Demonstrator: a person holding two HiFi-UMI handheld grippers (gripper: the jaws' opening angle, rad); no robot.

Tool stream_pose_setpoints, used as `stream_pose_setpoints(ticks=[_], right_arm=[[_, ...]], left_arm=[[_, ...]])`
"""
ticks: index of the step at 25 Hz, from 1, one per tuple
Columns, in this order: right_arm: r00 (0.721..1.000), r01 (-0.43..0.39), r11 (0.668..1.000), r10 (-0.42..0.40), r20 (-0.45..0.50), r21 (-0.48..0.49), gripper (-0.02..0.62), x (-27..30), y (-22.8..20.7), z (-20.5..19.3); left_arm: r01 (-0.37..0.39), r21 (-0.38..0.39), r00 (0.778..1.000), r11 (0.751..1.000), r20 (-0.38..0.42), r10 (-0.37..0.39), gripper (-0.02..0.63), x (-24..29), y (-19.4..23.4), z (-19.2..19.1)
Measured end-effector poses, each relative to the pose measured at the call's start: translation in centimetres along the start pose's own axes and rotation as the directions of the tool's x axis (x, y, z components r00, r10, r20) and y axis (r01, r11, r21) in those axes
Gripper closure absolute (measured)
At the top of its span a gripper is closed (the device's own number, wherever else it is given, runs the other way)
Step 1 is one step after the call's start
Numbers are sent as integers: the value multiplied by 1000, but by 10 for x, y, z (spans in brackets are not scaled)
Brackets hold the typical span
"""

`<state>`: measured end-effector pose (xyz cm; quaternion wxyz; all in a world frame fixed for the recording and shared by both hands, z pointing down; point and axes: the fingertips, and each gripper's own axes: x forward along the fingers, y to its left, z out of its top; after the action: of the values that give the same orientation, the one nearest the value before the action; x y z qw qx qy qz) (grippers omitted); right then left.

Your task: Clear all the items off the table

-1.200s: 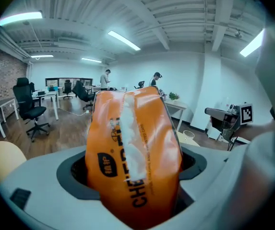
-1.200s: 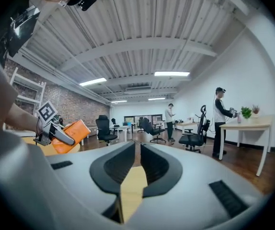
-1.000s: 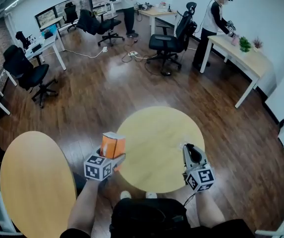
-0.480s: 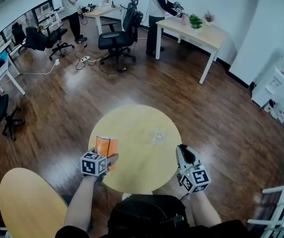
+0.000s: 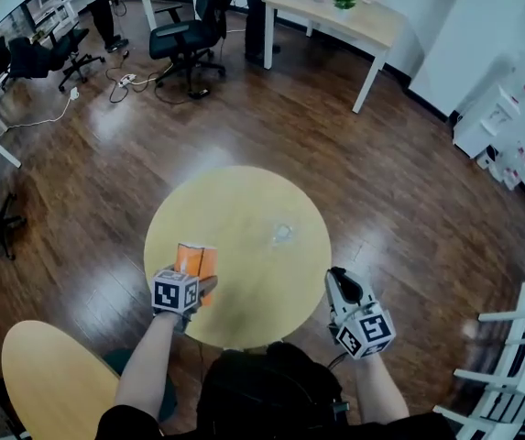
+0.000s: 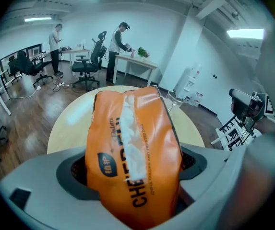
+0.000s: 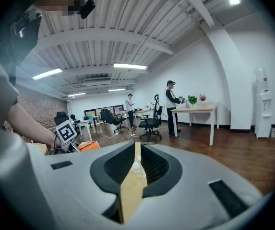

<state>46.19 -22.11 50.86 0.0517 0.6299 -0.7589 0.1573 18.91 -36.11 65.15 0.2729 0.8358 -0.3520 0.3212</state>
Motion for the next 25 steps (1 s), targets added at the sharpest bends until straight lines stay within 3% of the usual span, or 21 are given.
stream_pose_setpoints(ticks=[5, 13, 19, 25], right_arm=[[998, 41, 997, -38, -47, 69, 555, -4, -12, -27], [994, 55, 995, -47, -99, 88, 555, 5, -21, -53], [993, 60, 989, -46, -106, 134, 554, 13, -16, -61], [994, 65, 986, -50, -100, 154, 554, 9, -12, -61]], left_arm=[[-15, -2, 998, 1000, -61, 15, 158, 28, 3, -12], [-70, 33, 984, 997, -162, 74, 156, 65, -1, -31], [-142, 112, 972, 983, -173, 160, 156, 74, 5, -26], [-143, 111, 970, 984, -182, 161, 135, 76, 3, -30]])
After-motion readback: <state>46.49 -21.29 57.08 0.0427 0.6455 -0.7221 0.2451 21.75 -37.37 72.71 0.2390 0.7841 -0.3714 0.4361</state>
